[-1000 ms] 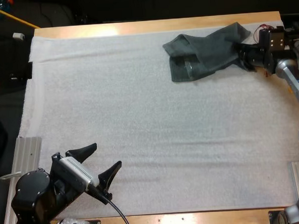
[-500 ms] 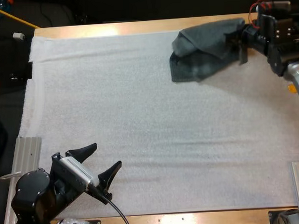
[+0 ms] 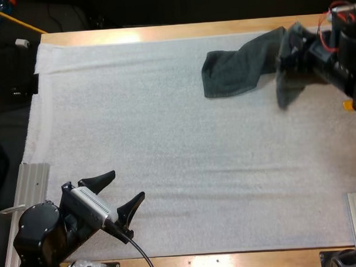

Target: Pick towel from pile, fold and stack

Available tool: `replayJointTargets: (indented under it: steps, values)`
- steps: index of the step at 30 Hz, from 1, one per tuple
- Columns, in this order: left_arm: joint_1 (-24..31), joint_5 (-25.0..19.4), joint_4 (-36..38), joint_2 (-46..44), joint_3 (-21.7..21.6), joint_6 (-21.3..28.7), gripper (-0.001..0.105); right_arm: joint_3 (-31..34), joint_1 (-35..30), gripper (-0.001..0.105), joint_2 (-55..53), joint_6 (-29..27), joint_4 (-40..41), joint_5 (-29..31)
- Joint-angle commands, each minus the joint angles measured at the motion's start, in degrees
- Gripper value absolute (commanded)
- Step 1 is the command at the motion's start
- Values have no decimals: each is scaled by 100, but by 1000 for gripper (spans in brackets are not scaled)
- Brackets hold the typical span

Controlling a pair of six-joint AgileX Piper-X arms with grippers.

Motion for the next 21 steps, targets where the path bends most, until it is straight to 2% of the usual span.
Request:
replayJointTargets:
  steps: [1,8,16,21]
  values:
    - [-31,37,-99,13,-50,-54,69,-58,126,0,-226,-71,462,-22]
    - [-31,37,-99,13,-50,-54,69,-58,934,0,-933,160,1756,-22]
    - [-31,37,-99,13,-50,-54,69,-58,2308,0,-1251,1221,2904,-15]
    - [-31,37,-99,13,-50,-54,69,217,2949,0,-979,1662,2898,286]
